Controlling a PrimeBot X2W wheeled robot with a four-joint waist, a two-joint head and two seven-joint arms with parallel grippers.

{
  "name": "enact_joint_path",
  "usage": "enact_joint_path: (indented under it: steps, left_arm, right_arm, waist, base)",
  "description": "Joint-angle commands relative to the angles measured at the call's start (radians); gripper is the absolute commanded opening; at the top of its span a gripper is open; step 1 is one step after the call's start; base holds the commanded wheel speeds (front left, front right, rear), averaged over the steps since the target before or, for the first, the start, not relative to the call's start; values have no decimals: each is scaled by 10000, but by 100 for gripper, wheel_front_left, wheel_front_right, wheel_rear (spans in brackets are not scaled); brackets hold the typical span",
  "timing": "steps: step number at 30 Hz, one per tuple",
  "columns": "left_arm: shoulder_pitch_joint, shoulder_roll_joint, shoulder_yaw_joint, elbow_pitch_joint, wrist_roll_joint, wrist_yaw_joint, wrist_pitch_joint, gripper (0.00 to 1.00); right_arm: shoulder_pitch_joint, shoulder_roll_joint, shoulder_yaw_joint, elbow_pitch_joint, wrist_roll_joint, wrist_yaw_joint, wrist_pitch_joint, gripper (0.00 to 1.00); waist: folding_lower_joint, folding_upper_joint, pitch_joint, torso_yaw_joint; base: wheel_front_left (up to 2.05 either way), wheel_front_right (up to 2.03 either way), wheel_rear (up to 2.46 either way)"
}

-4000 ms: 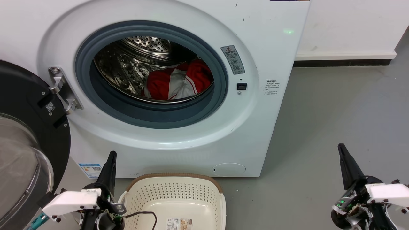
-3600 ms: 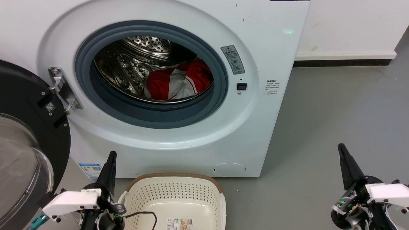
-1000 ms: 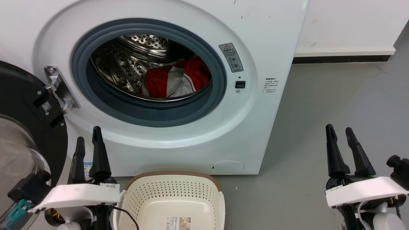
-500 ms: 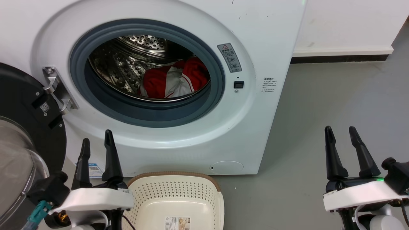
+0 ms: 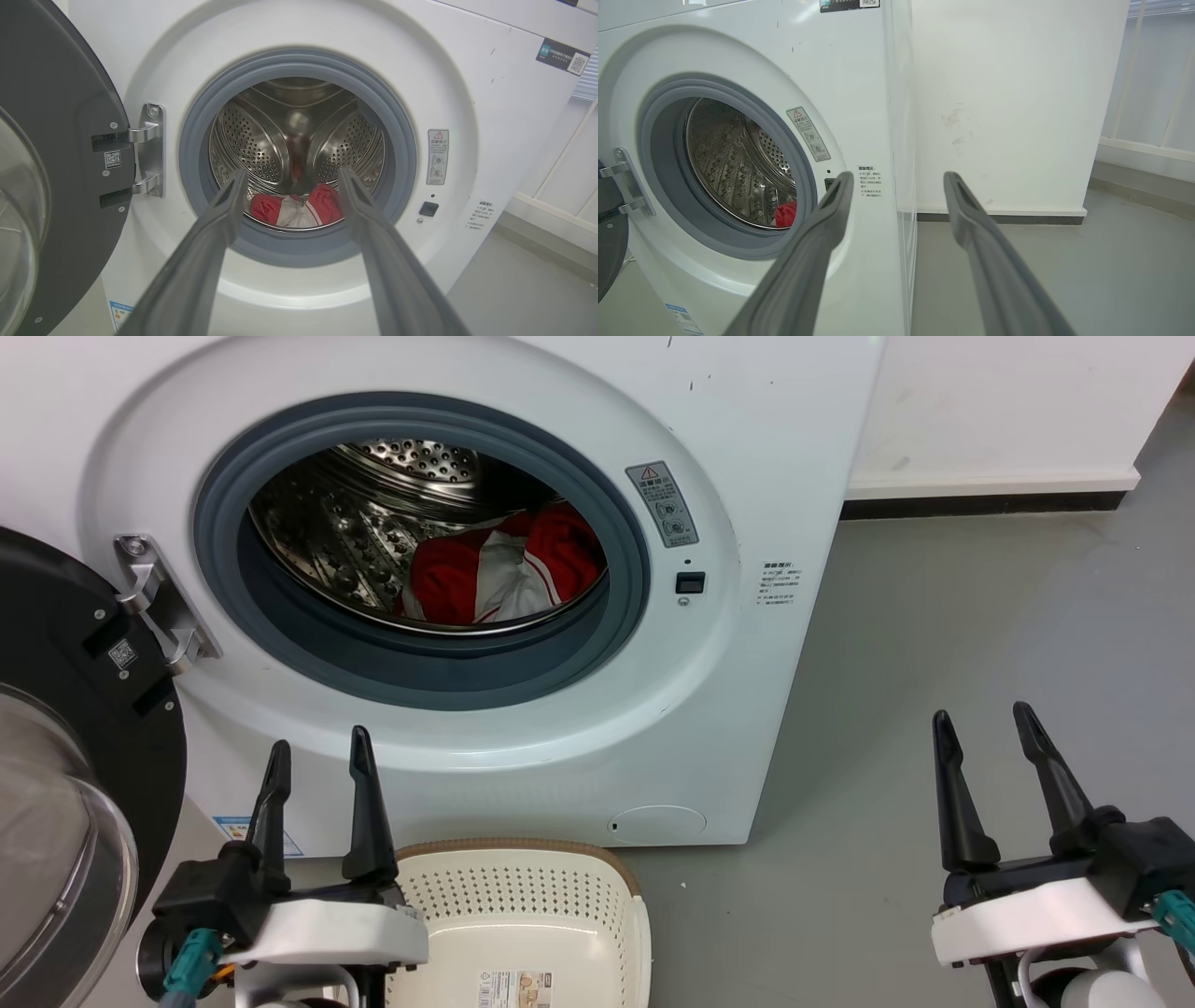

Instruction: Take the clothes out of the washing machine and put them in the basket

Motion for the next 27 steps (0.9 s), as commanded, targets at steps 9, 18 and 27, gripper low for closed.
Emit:
enact_joint_path:
  steps: [9, 18, 27]
  left_arm:
    - [69, 424, -630, 51, 1105, 526, -269, 100]
    - [189, 523, -925, 40, 1461, 763, -454, 100]
    - [325, 270, -495, 110, 1627, 72, -595, 100]
  right_arm:
    - [-1, 7, 117, -202, -1190, -2, -282, 100]
    - [69, 9, 304, -304, -1913, -4, -467, 100]
    - [179, 13, 375, -286, -2193, -4, -611, 100]
  waist:
    - [0, 0, -40, -47]
    - [0, 0, -75, -88]
    - [0, 0, -118, -126]
  base:
    - [0, 0, 0]
    - [0, 0, 0]
    - [0, 0, 0]
